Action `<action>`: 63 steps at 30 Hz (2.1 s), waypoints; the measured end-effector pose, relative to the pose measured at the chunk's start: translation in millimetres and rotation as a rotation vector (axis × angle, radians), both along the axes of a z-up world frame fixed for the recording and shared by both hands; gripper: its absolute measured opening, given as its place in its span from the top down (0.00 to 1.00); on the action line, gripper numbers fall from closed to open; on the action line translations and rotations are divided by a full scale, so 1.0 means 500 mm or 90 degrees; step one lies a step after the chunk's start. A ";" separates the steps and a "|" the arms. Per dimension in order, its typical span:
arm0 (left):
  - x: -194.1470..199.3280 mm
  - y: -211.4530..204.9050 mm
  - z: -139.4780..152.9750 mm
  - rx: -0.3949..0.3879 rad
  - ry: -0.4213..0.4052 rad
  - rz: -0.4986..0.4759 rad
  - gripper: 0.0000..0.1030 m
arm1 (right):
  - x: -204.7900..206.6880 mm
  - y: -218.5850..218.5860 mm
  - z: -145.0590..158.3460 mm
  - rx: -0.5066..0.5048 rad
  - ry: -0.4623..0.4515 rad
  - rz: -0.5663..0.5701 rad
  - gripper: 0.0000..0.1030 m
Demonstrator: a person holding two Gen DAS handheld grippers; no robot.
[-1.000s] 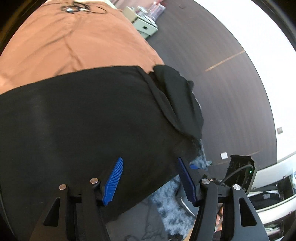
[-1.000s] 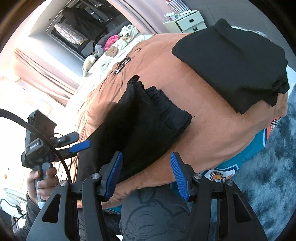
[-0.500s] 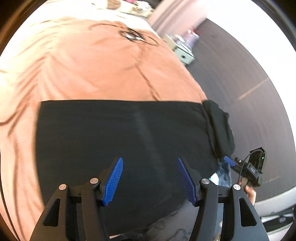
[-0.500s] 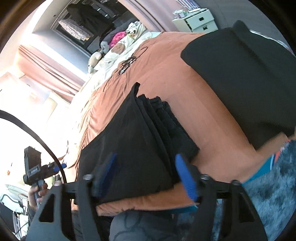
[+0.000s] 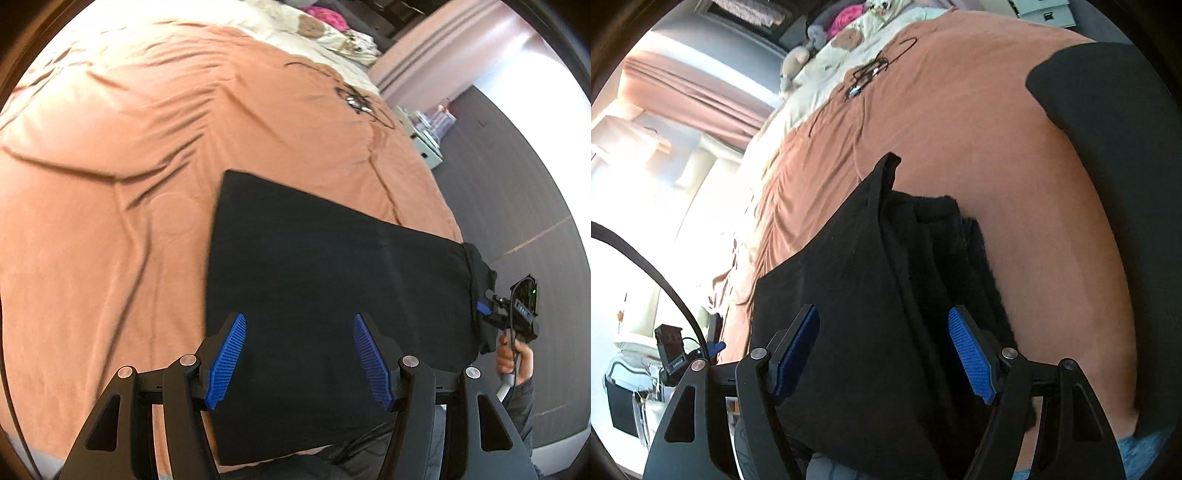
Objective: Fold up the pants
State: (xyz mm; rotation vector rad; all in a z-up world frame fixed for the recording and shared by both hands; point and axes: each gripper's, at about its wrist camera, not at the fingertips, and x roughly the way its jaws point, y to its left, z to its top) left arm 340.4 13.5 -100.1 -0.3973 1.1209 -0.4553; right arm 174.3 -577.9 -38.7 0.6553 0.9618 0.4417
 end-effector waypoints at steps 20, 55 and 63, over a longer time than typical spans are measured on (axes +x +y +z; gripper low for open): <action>-0.042 0.035 -0.143 -0.038 0.074 0.031 0.39 | 0.180 -0.004 0.008 -0.015 0.017 0.099 0.78; -0.041 0.050 -0.159 -0.093 0.081 0.034 0.43 | 0.073 0.003 0.038 -0.273 -0.016 0.069 0.40; -0.013 0.037 -0.177 -0.112 0.086 0.042 0.68 | 0.136 -0.010 0.026 -0.237 -0.020 0.094 0.40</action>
